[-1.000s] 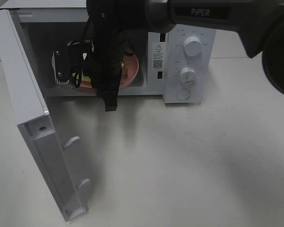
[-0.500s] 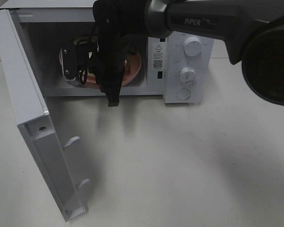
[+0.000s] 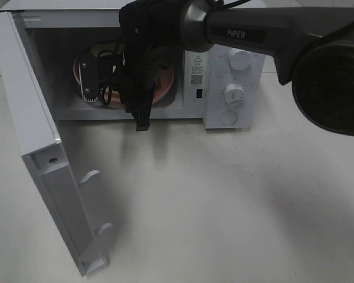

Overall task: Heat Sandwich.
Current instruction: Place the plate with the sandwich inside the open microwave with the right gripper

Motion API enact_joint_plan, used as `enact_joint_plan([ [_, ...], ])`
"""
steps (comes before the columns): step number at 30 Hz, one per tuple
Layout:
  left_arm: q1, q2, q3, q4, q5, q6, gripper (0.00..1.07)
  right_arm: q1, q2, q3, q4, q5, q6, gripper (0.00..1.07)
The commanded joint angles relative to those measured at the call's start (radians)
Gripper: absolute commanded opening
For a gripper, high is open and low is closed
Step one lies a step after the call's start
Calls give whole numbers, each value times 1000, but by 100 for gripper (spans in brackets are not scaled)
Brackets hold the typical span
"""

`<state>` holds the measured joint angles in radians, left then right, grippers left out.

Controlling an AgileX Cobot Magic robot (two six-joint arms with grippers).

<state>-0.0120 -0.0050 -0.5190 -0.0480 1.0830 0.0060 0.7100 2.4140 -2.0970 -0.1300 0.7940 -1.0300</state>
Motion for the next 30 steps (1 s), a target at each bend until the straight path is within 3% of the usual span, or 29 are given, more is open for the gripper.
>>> enact_joint_plan([
  [1, 1, -16, 3, -1, -13, 1, 100, -4, -1, -13, 0, -30, -32, 0],
  [11, 1, -16, 3, -1, -13, 1, 100, -4, -1, -13, -1, -37, -30, 7],
  [15, 1, -16, 3, -1, -13, 1, 100, -4, -3, -13, -1, -37, -4, 18],
  [22, 1, -16, 3, -1, -13, 1, 100, -7, -7, -12, -29, -39, 83, 49],
  [30, 1, -16, 3, -1, -13, 1, 100, -9, -18, -12, -28, -60, 151, 65],
])
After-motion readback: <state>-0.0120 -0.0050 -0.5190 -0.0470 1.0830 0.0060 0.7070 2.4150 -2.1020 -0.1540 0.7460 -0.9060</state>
